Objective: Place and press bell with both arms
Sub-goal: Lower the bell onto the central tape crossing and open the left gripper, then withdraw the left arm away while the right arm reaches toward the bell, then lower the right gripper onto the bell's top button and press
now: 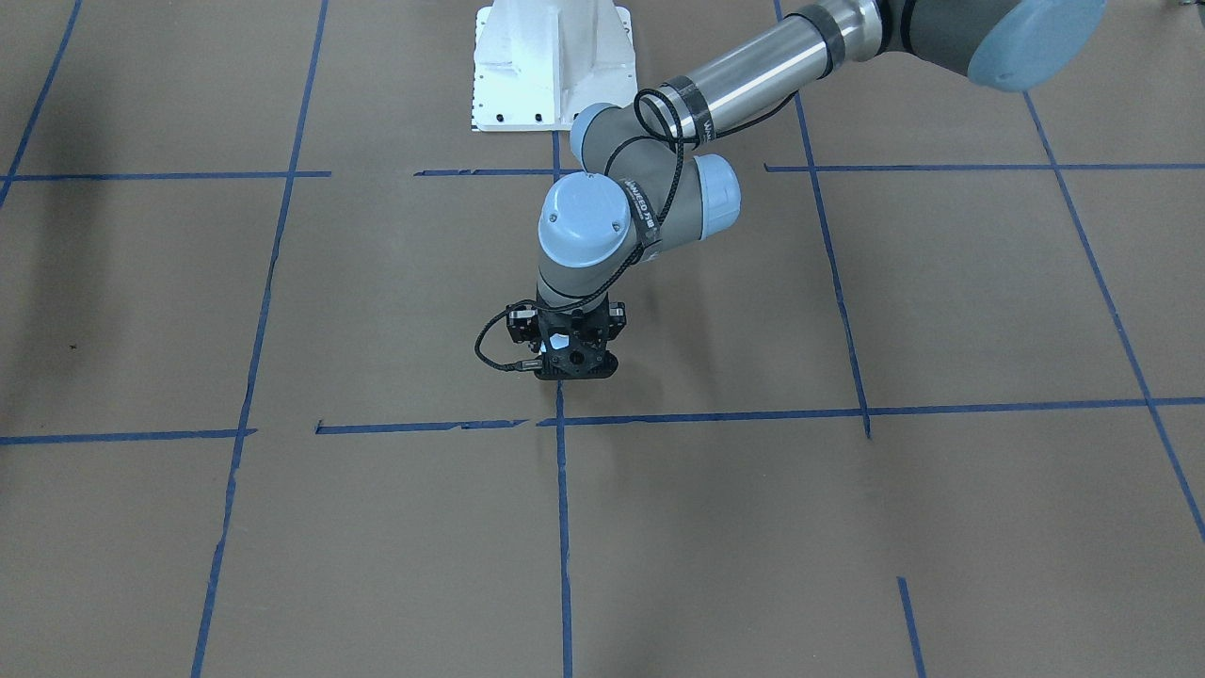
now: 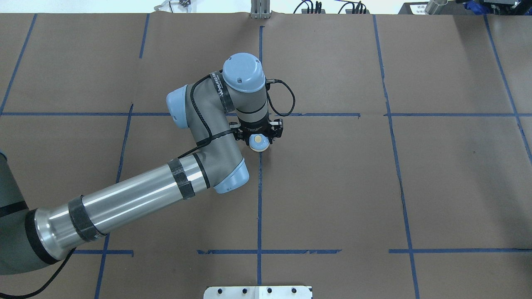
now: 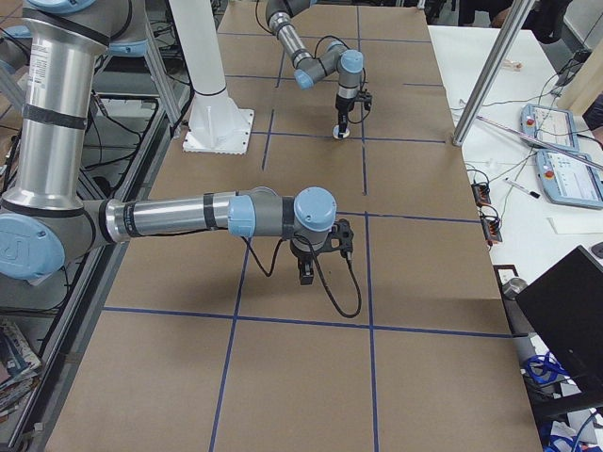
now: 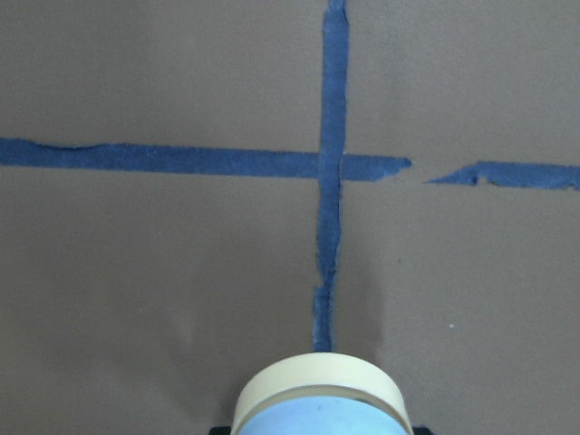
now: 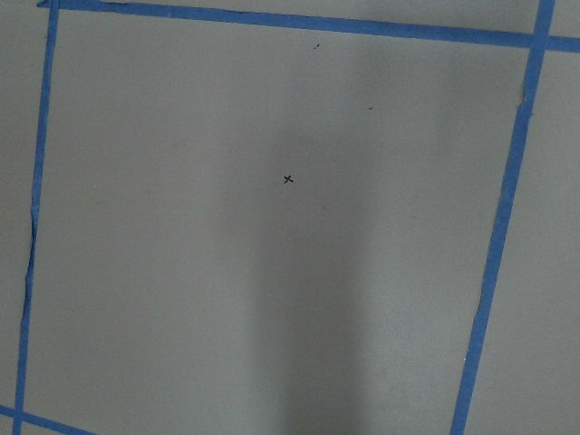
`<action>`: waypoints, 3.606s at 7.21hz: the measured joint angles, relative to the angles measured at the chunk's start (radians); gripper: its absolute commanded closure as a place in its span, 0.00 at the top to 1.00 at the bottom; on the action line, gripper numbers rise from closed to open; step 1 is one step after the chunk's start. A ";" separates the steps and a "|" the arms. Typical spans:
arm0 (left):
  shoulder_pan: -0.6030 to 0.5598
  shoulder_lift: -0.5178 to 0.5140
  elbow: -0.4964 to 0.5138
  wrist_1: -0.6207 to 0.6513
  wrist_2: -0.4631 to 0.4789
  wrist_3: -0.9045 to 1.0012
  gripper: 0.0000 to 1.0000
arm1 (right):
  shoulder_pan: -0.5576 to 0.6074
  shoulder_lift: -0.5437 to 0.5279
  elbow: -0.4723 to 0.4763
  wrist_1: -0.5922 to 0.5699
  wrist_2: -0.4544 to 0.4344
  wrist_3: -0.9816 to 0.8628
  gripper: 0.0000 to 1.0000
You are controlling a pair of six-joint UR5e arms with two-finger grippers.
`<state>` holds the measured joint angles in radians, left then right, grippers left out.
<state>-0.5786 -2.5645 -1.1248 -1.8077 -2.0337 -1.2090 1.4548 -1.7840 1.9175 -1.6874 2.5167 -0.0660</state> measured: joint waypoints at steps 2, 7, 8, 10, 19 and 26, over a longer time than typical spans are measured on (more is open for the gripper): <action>0.002 -0.009 0.004 0.000 0.021 -0.002 1.00 | 0.000 0.001 0.001 0.000 0.000 0.002 1.00; -0.103 0.033 -0.147 0.008 0.023 -0.044 0.98 | -0.010 0.017 0.004 0.091 -0.013 0.044 1.00; -0.130 0.100 -0.215 0.008 0.017 -0.045 0.98 | -0.034 0.022 0.005 0.184 -0.016 0.136 1.00; -0.201 0.213 -0.309 0.004 -0.043 -0.016 0.98 | -0.137 0.056 0.004 0.439 -0.031 0.505 1.00; -0.522 0.987 -0.811 0.009 -0.215 0.667 0.99 | -0.820 0.837 -0.208 0.330 -0.601 1.418 0.35; -0.569 1.225 -0.986 0.003 -0.212 0.730 1.00 | -0.874 1.088 -0.562 0.279 -0.597 1.538 0.00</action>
<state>-1.1473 -1.3396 -2.1103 -1.8043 -2.2453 -0.4786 0.5809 -0.6956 1.3557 -1.4085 1.9196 1.4724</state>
